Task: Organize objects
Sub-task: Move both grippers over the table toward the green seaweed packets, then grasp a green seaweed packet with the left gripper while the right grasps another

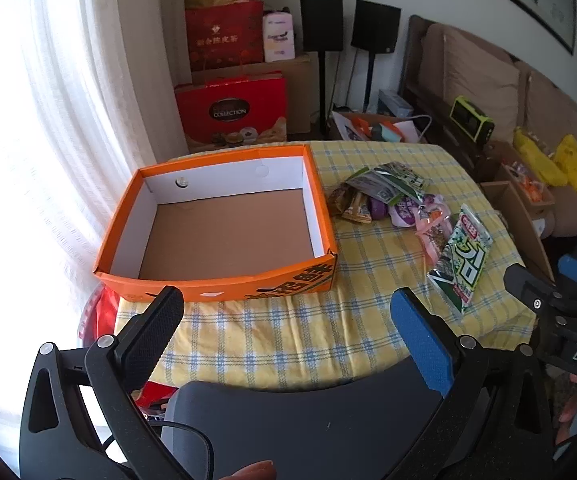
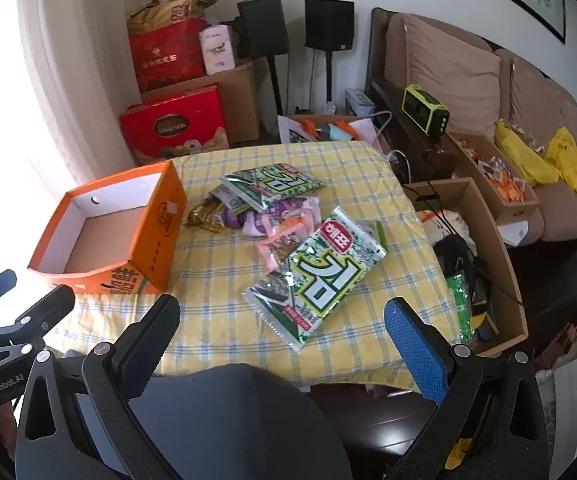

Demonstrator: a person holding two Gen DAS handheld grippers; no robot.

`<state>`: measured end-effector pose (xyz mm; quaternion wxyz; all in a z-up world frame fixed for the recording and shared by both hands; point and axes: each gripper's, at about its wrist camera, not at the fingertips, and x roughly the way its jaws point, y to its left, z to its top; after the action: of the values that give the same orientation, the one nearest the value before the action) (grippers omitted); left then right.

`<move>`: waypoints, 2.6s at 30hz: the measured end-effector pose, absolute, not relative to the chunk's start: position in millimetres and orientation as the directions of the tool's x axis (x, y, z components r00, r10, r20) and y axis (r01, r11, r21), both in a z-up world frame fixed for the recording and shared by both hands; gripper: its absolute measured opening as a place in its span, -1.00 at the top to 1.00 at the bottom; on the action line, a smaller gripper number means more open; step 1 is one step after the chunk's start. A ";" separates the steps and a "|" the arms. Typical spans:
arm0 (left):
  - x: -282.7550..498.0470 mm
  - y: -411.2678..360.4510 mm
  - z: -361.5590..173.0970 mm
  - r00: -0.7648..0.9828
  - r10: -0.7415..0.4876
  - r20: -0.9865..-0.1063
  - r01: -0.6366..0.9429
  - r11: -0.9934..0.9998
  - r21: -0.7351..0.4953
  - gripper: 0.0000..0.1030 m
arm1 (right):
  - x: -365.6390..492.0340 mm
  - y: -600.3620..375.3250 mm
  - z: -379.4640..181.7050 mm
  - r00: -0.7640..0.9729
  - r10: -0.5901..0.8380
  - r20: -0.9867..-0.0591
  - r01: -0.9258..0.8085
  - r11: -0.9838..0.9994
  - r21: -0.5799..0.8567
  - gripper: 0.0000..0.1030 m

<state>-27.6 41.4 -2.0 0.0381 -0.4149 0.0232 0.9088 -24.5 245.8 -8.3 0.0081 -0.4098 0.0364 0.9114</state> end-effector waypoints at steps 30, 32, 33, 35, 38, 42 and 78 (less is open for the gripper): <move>-84.2 80.3 -6.1 -0.623 0.207 -0.754 -0.252 -0.966 -0.057 -1.00 | -55.3 328.4 -67.5 -0.555 -0.029 -0.831 -0.226 -0.956 0.184 -1.00; -90.5 85.4 -6.5 -0.623 0.204 -0.755 -0.265 -0.963 -0.042 -1.00 | -58.1 332.9 -72.0 -0.550 -0.050 -0.834 -0.233 -0.950 0.210 -1.00; -95.7 87.9 -6.8 -0.619 0.202 -0.759 -0.267 -0.963 -0.038 -1.00 | -59.9 334.8 -74.2 -0.547 -0.064 -0.835 -0.236 -0.945 0.227 -1.00; -104.8 91.2 -7.4 -0.618 0.203 -0.760 -0.267 -0.963 -0.039 -1.00 | -65.1 338.5 -79.6 -0.538 -0.102 -0.837 -0.243 -0.932 0.270 -1.00; -119.3 97.4 -4.2 -0.617 0.223 -0.754 -0.275 -0.960 -0.059 -1.00 | -72.9 340.3 -87.0 -0.524 -0.138 -0.840 -0.251 -0.918 0.307 -1.00; -145.8 111.6 -1.4 -0.600 0.239 -0.764 -0.296 -0.953 -0.066 -1.00 | -83.2 338.4 -94.0 -0.515 -0.163 -0.842 -0.251 -0.910 0.330 -1.00; -256.6 245.0 -103.5 -0.463 0.048 -0.885 -0.483 -0.851 0.207 -0.98 | -119.9 331.1 -116.1 -0.497 -0.138 -0.857 -0.279 -0.909 0.309 -1.00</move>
<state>-256.6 245.0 -103.5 0.1606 -0.4924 0.2210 0.8264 -119.9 331.1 -116.1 0.0420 -0.4999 0.2088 0.8395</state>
